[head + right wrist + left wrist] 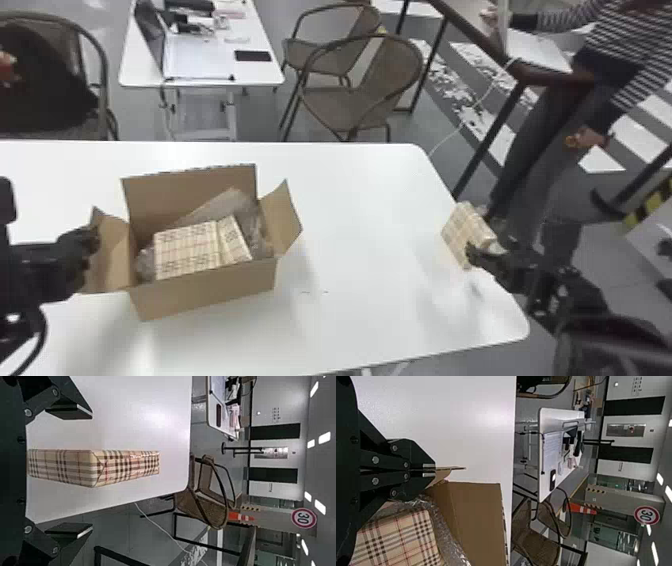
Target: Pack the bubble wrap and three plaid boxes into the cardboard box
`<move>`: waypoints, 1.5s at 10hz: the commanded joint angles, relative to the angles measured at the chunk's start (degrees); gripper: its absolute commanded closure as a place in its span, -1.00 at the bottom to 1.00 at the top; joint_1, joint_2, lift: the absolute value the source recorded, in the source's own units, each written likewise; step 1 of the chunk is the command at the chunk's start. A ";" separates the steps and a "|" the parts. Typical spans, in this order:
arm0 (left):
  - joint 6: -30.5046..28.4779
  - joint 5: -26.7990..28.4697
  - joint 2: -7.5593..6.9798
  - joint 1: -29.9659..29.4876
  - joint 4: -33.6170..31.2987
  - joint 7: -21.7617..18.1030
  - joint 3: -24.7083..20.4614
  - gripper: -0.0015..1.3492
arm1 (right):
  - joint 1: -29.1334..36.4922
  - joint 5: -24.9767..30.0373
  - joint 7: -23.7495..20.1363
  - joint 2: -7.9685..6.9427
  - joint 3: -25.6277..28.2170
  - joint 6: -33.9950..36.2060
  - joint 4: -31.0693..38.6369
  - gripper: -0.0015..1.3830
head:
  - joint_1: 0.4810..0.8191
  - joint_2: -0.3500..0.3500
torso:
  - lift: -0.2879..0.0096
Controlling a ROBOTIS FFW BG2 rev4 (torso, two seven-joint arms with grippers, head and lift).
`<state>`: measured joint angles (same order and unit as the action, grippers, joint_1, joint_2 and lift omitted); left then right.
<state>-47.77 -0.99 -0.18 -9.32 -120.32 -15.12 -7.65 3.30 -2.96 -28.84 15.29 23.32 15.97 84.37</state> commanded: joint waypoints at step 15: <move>0.13 0.55 0.32 0.18 0.09 -0.44 0.35 0.80 | -8.31 -39.31 8.80 5.01 -19.80 29.21 23.29 0.68 | 0.27 -0.14 | 0.32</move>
<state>-47.50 -0.64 -0.18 -9.24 -120.23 -15.56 -7.51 -2.73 -35.23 -20.97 19.02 6.43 41.48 106.11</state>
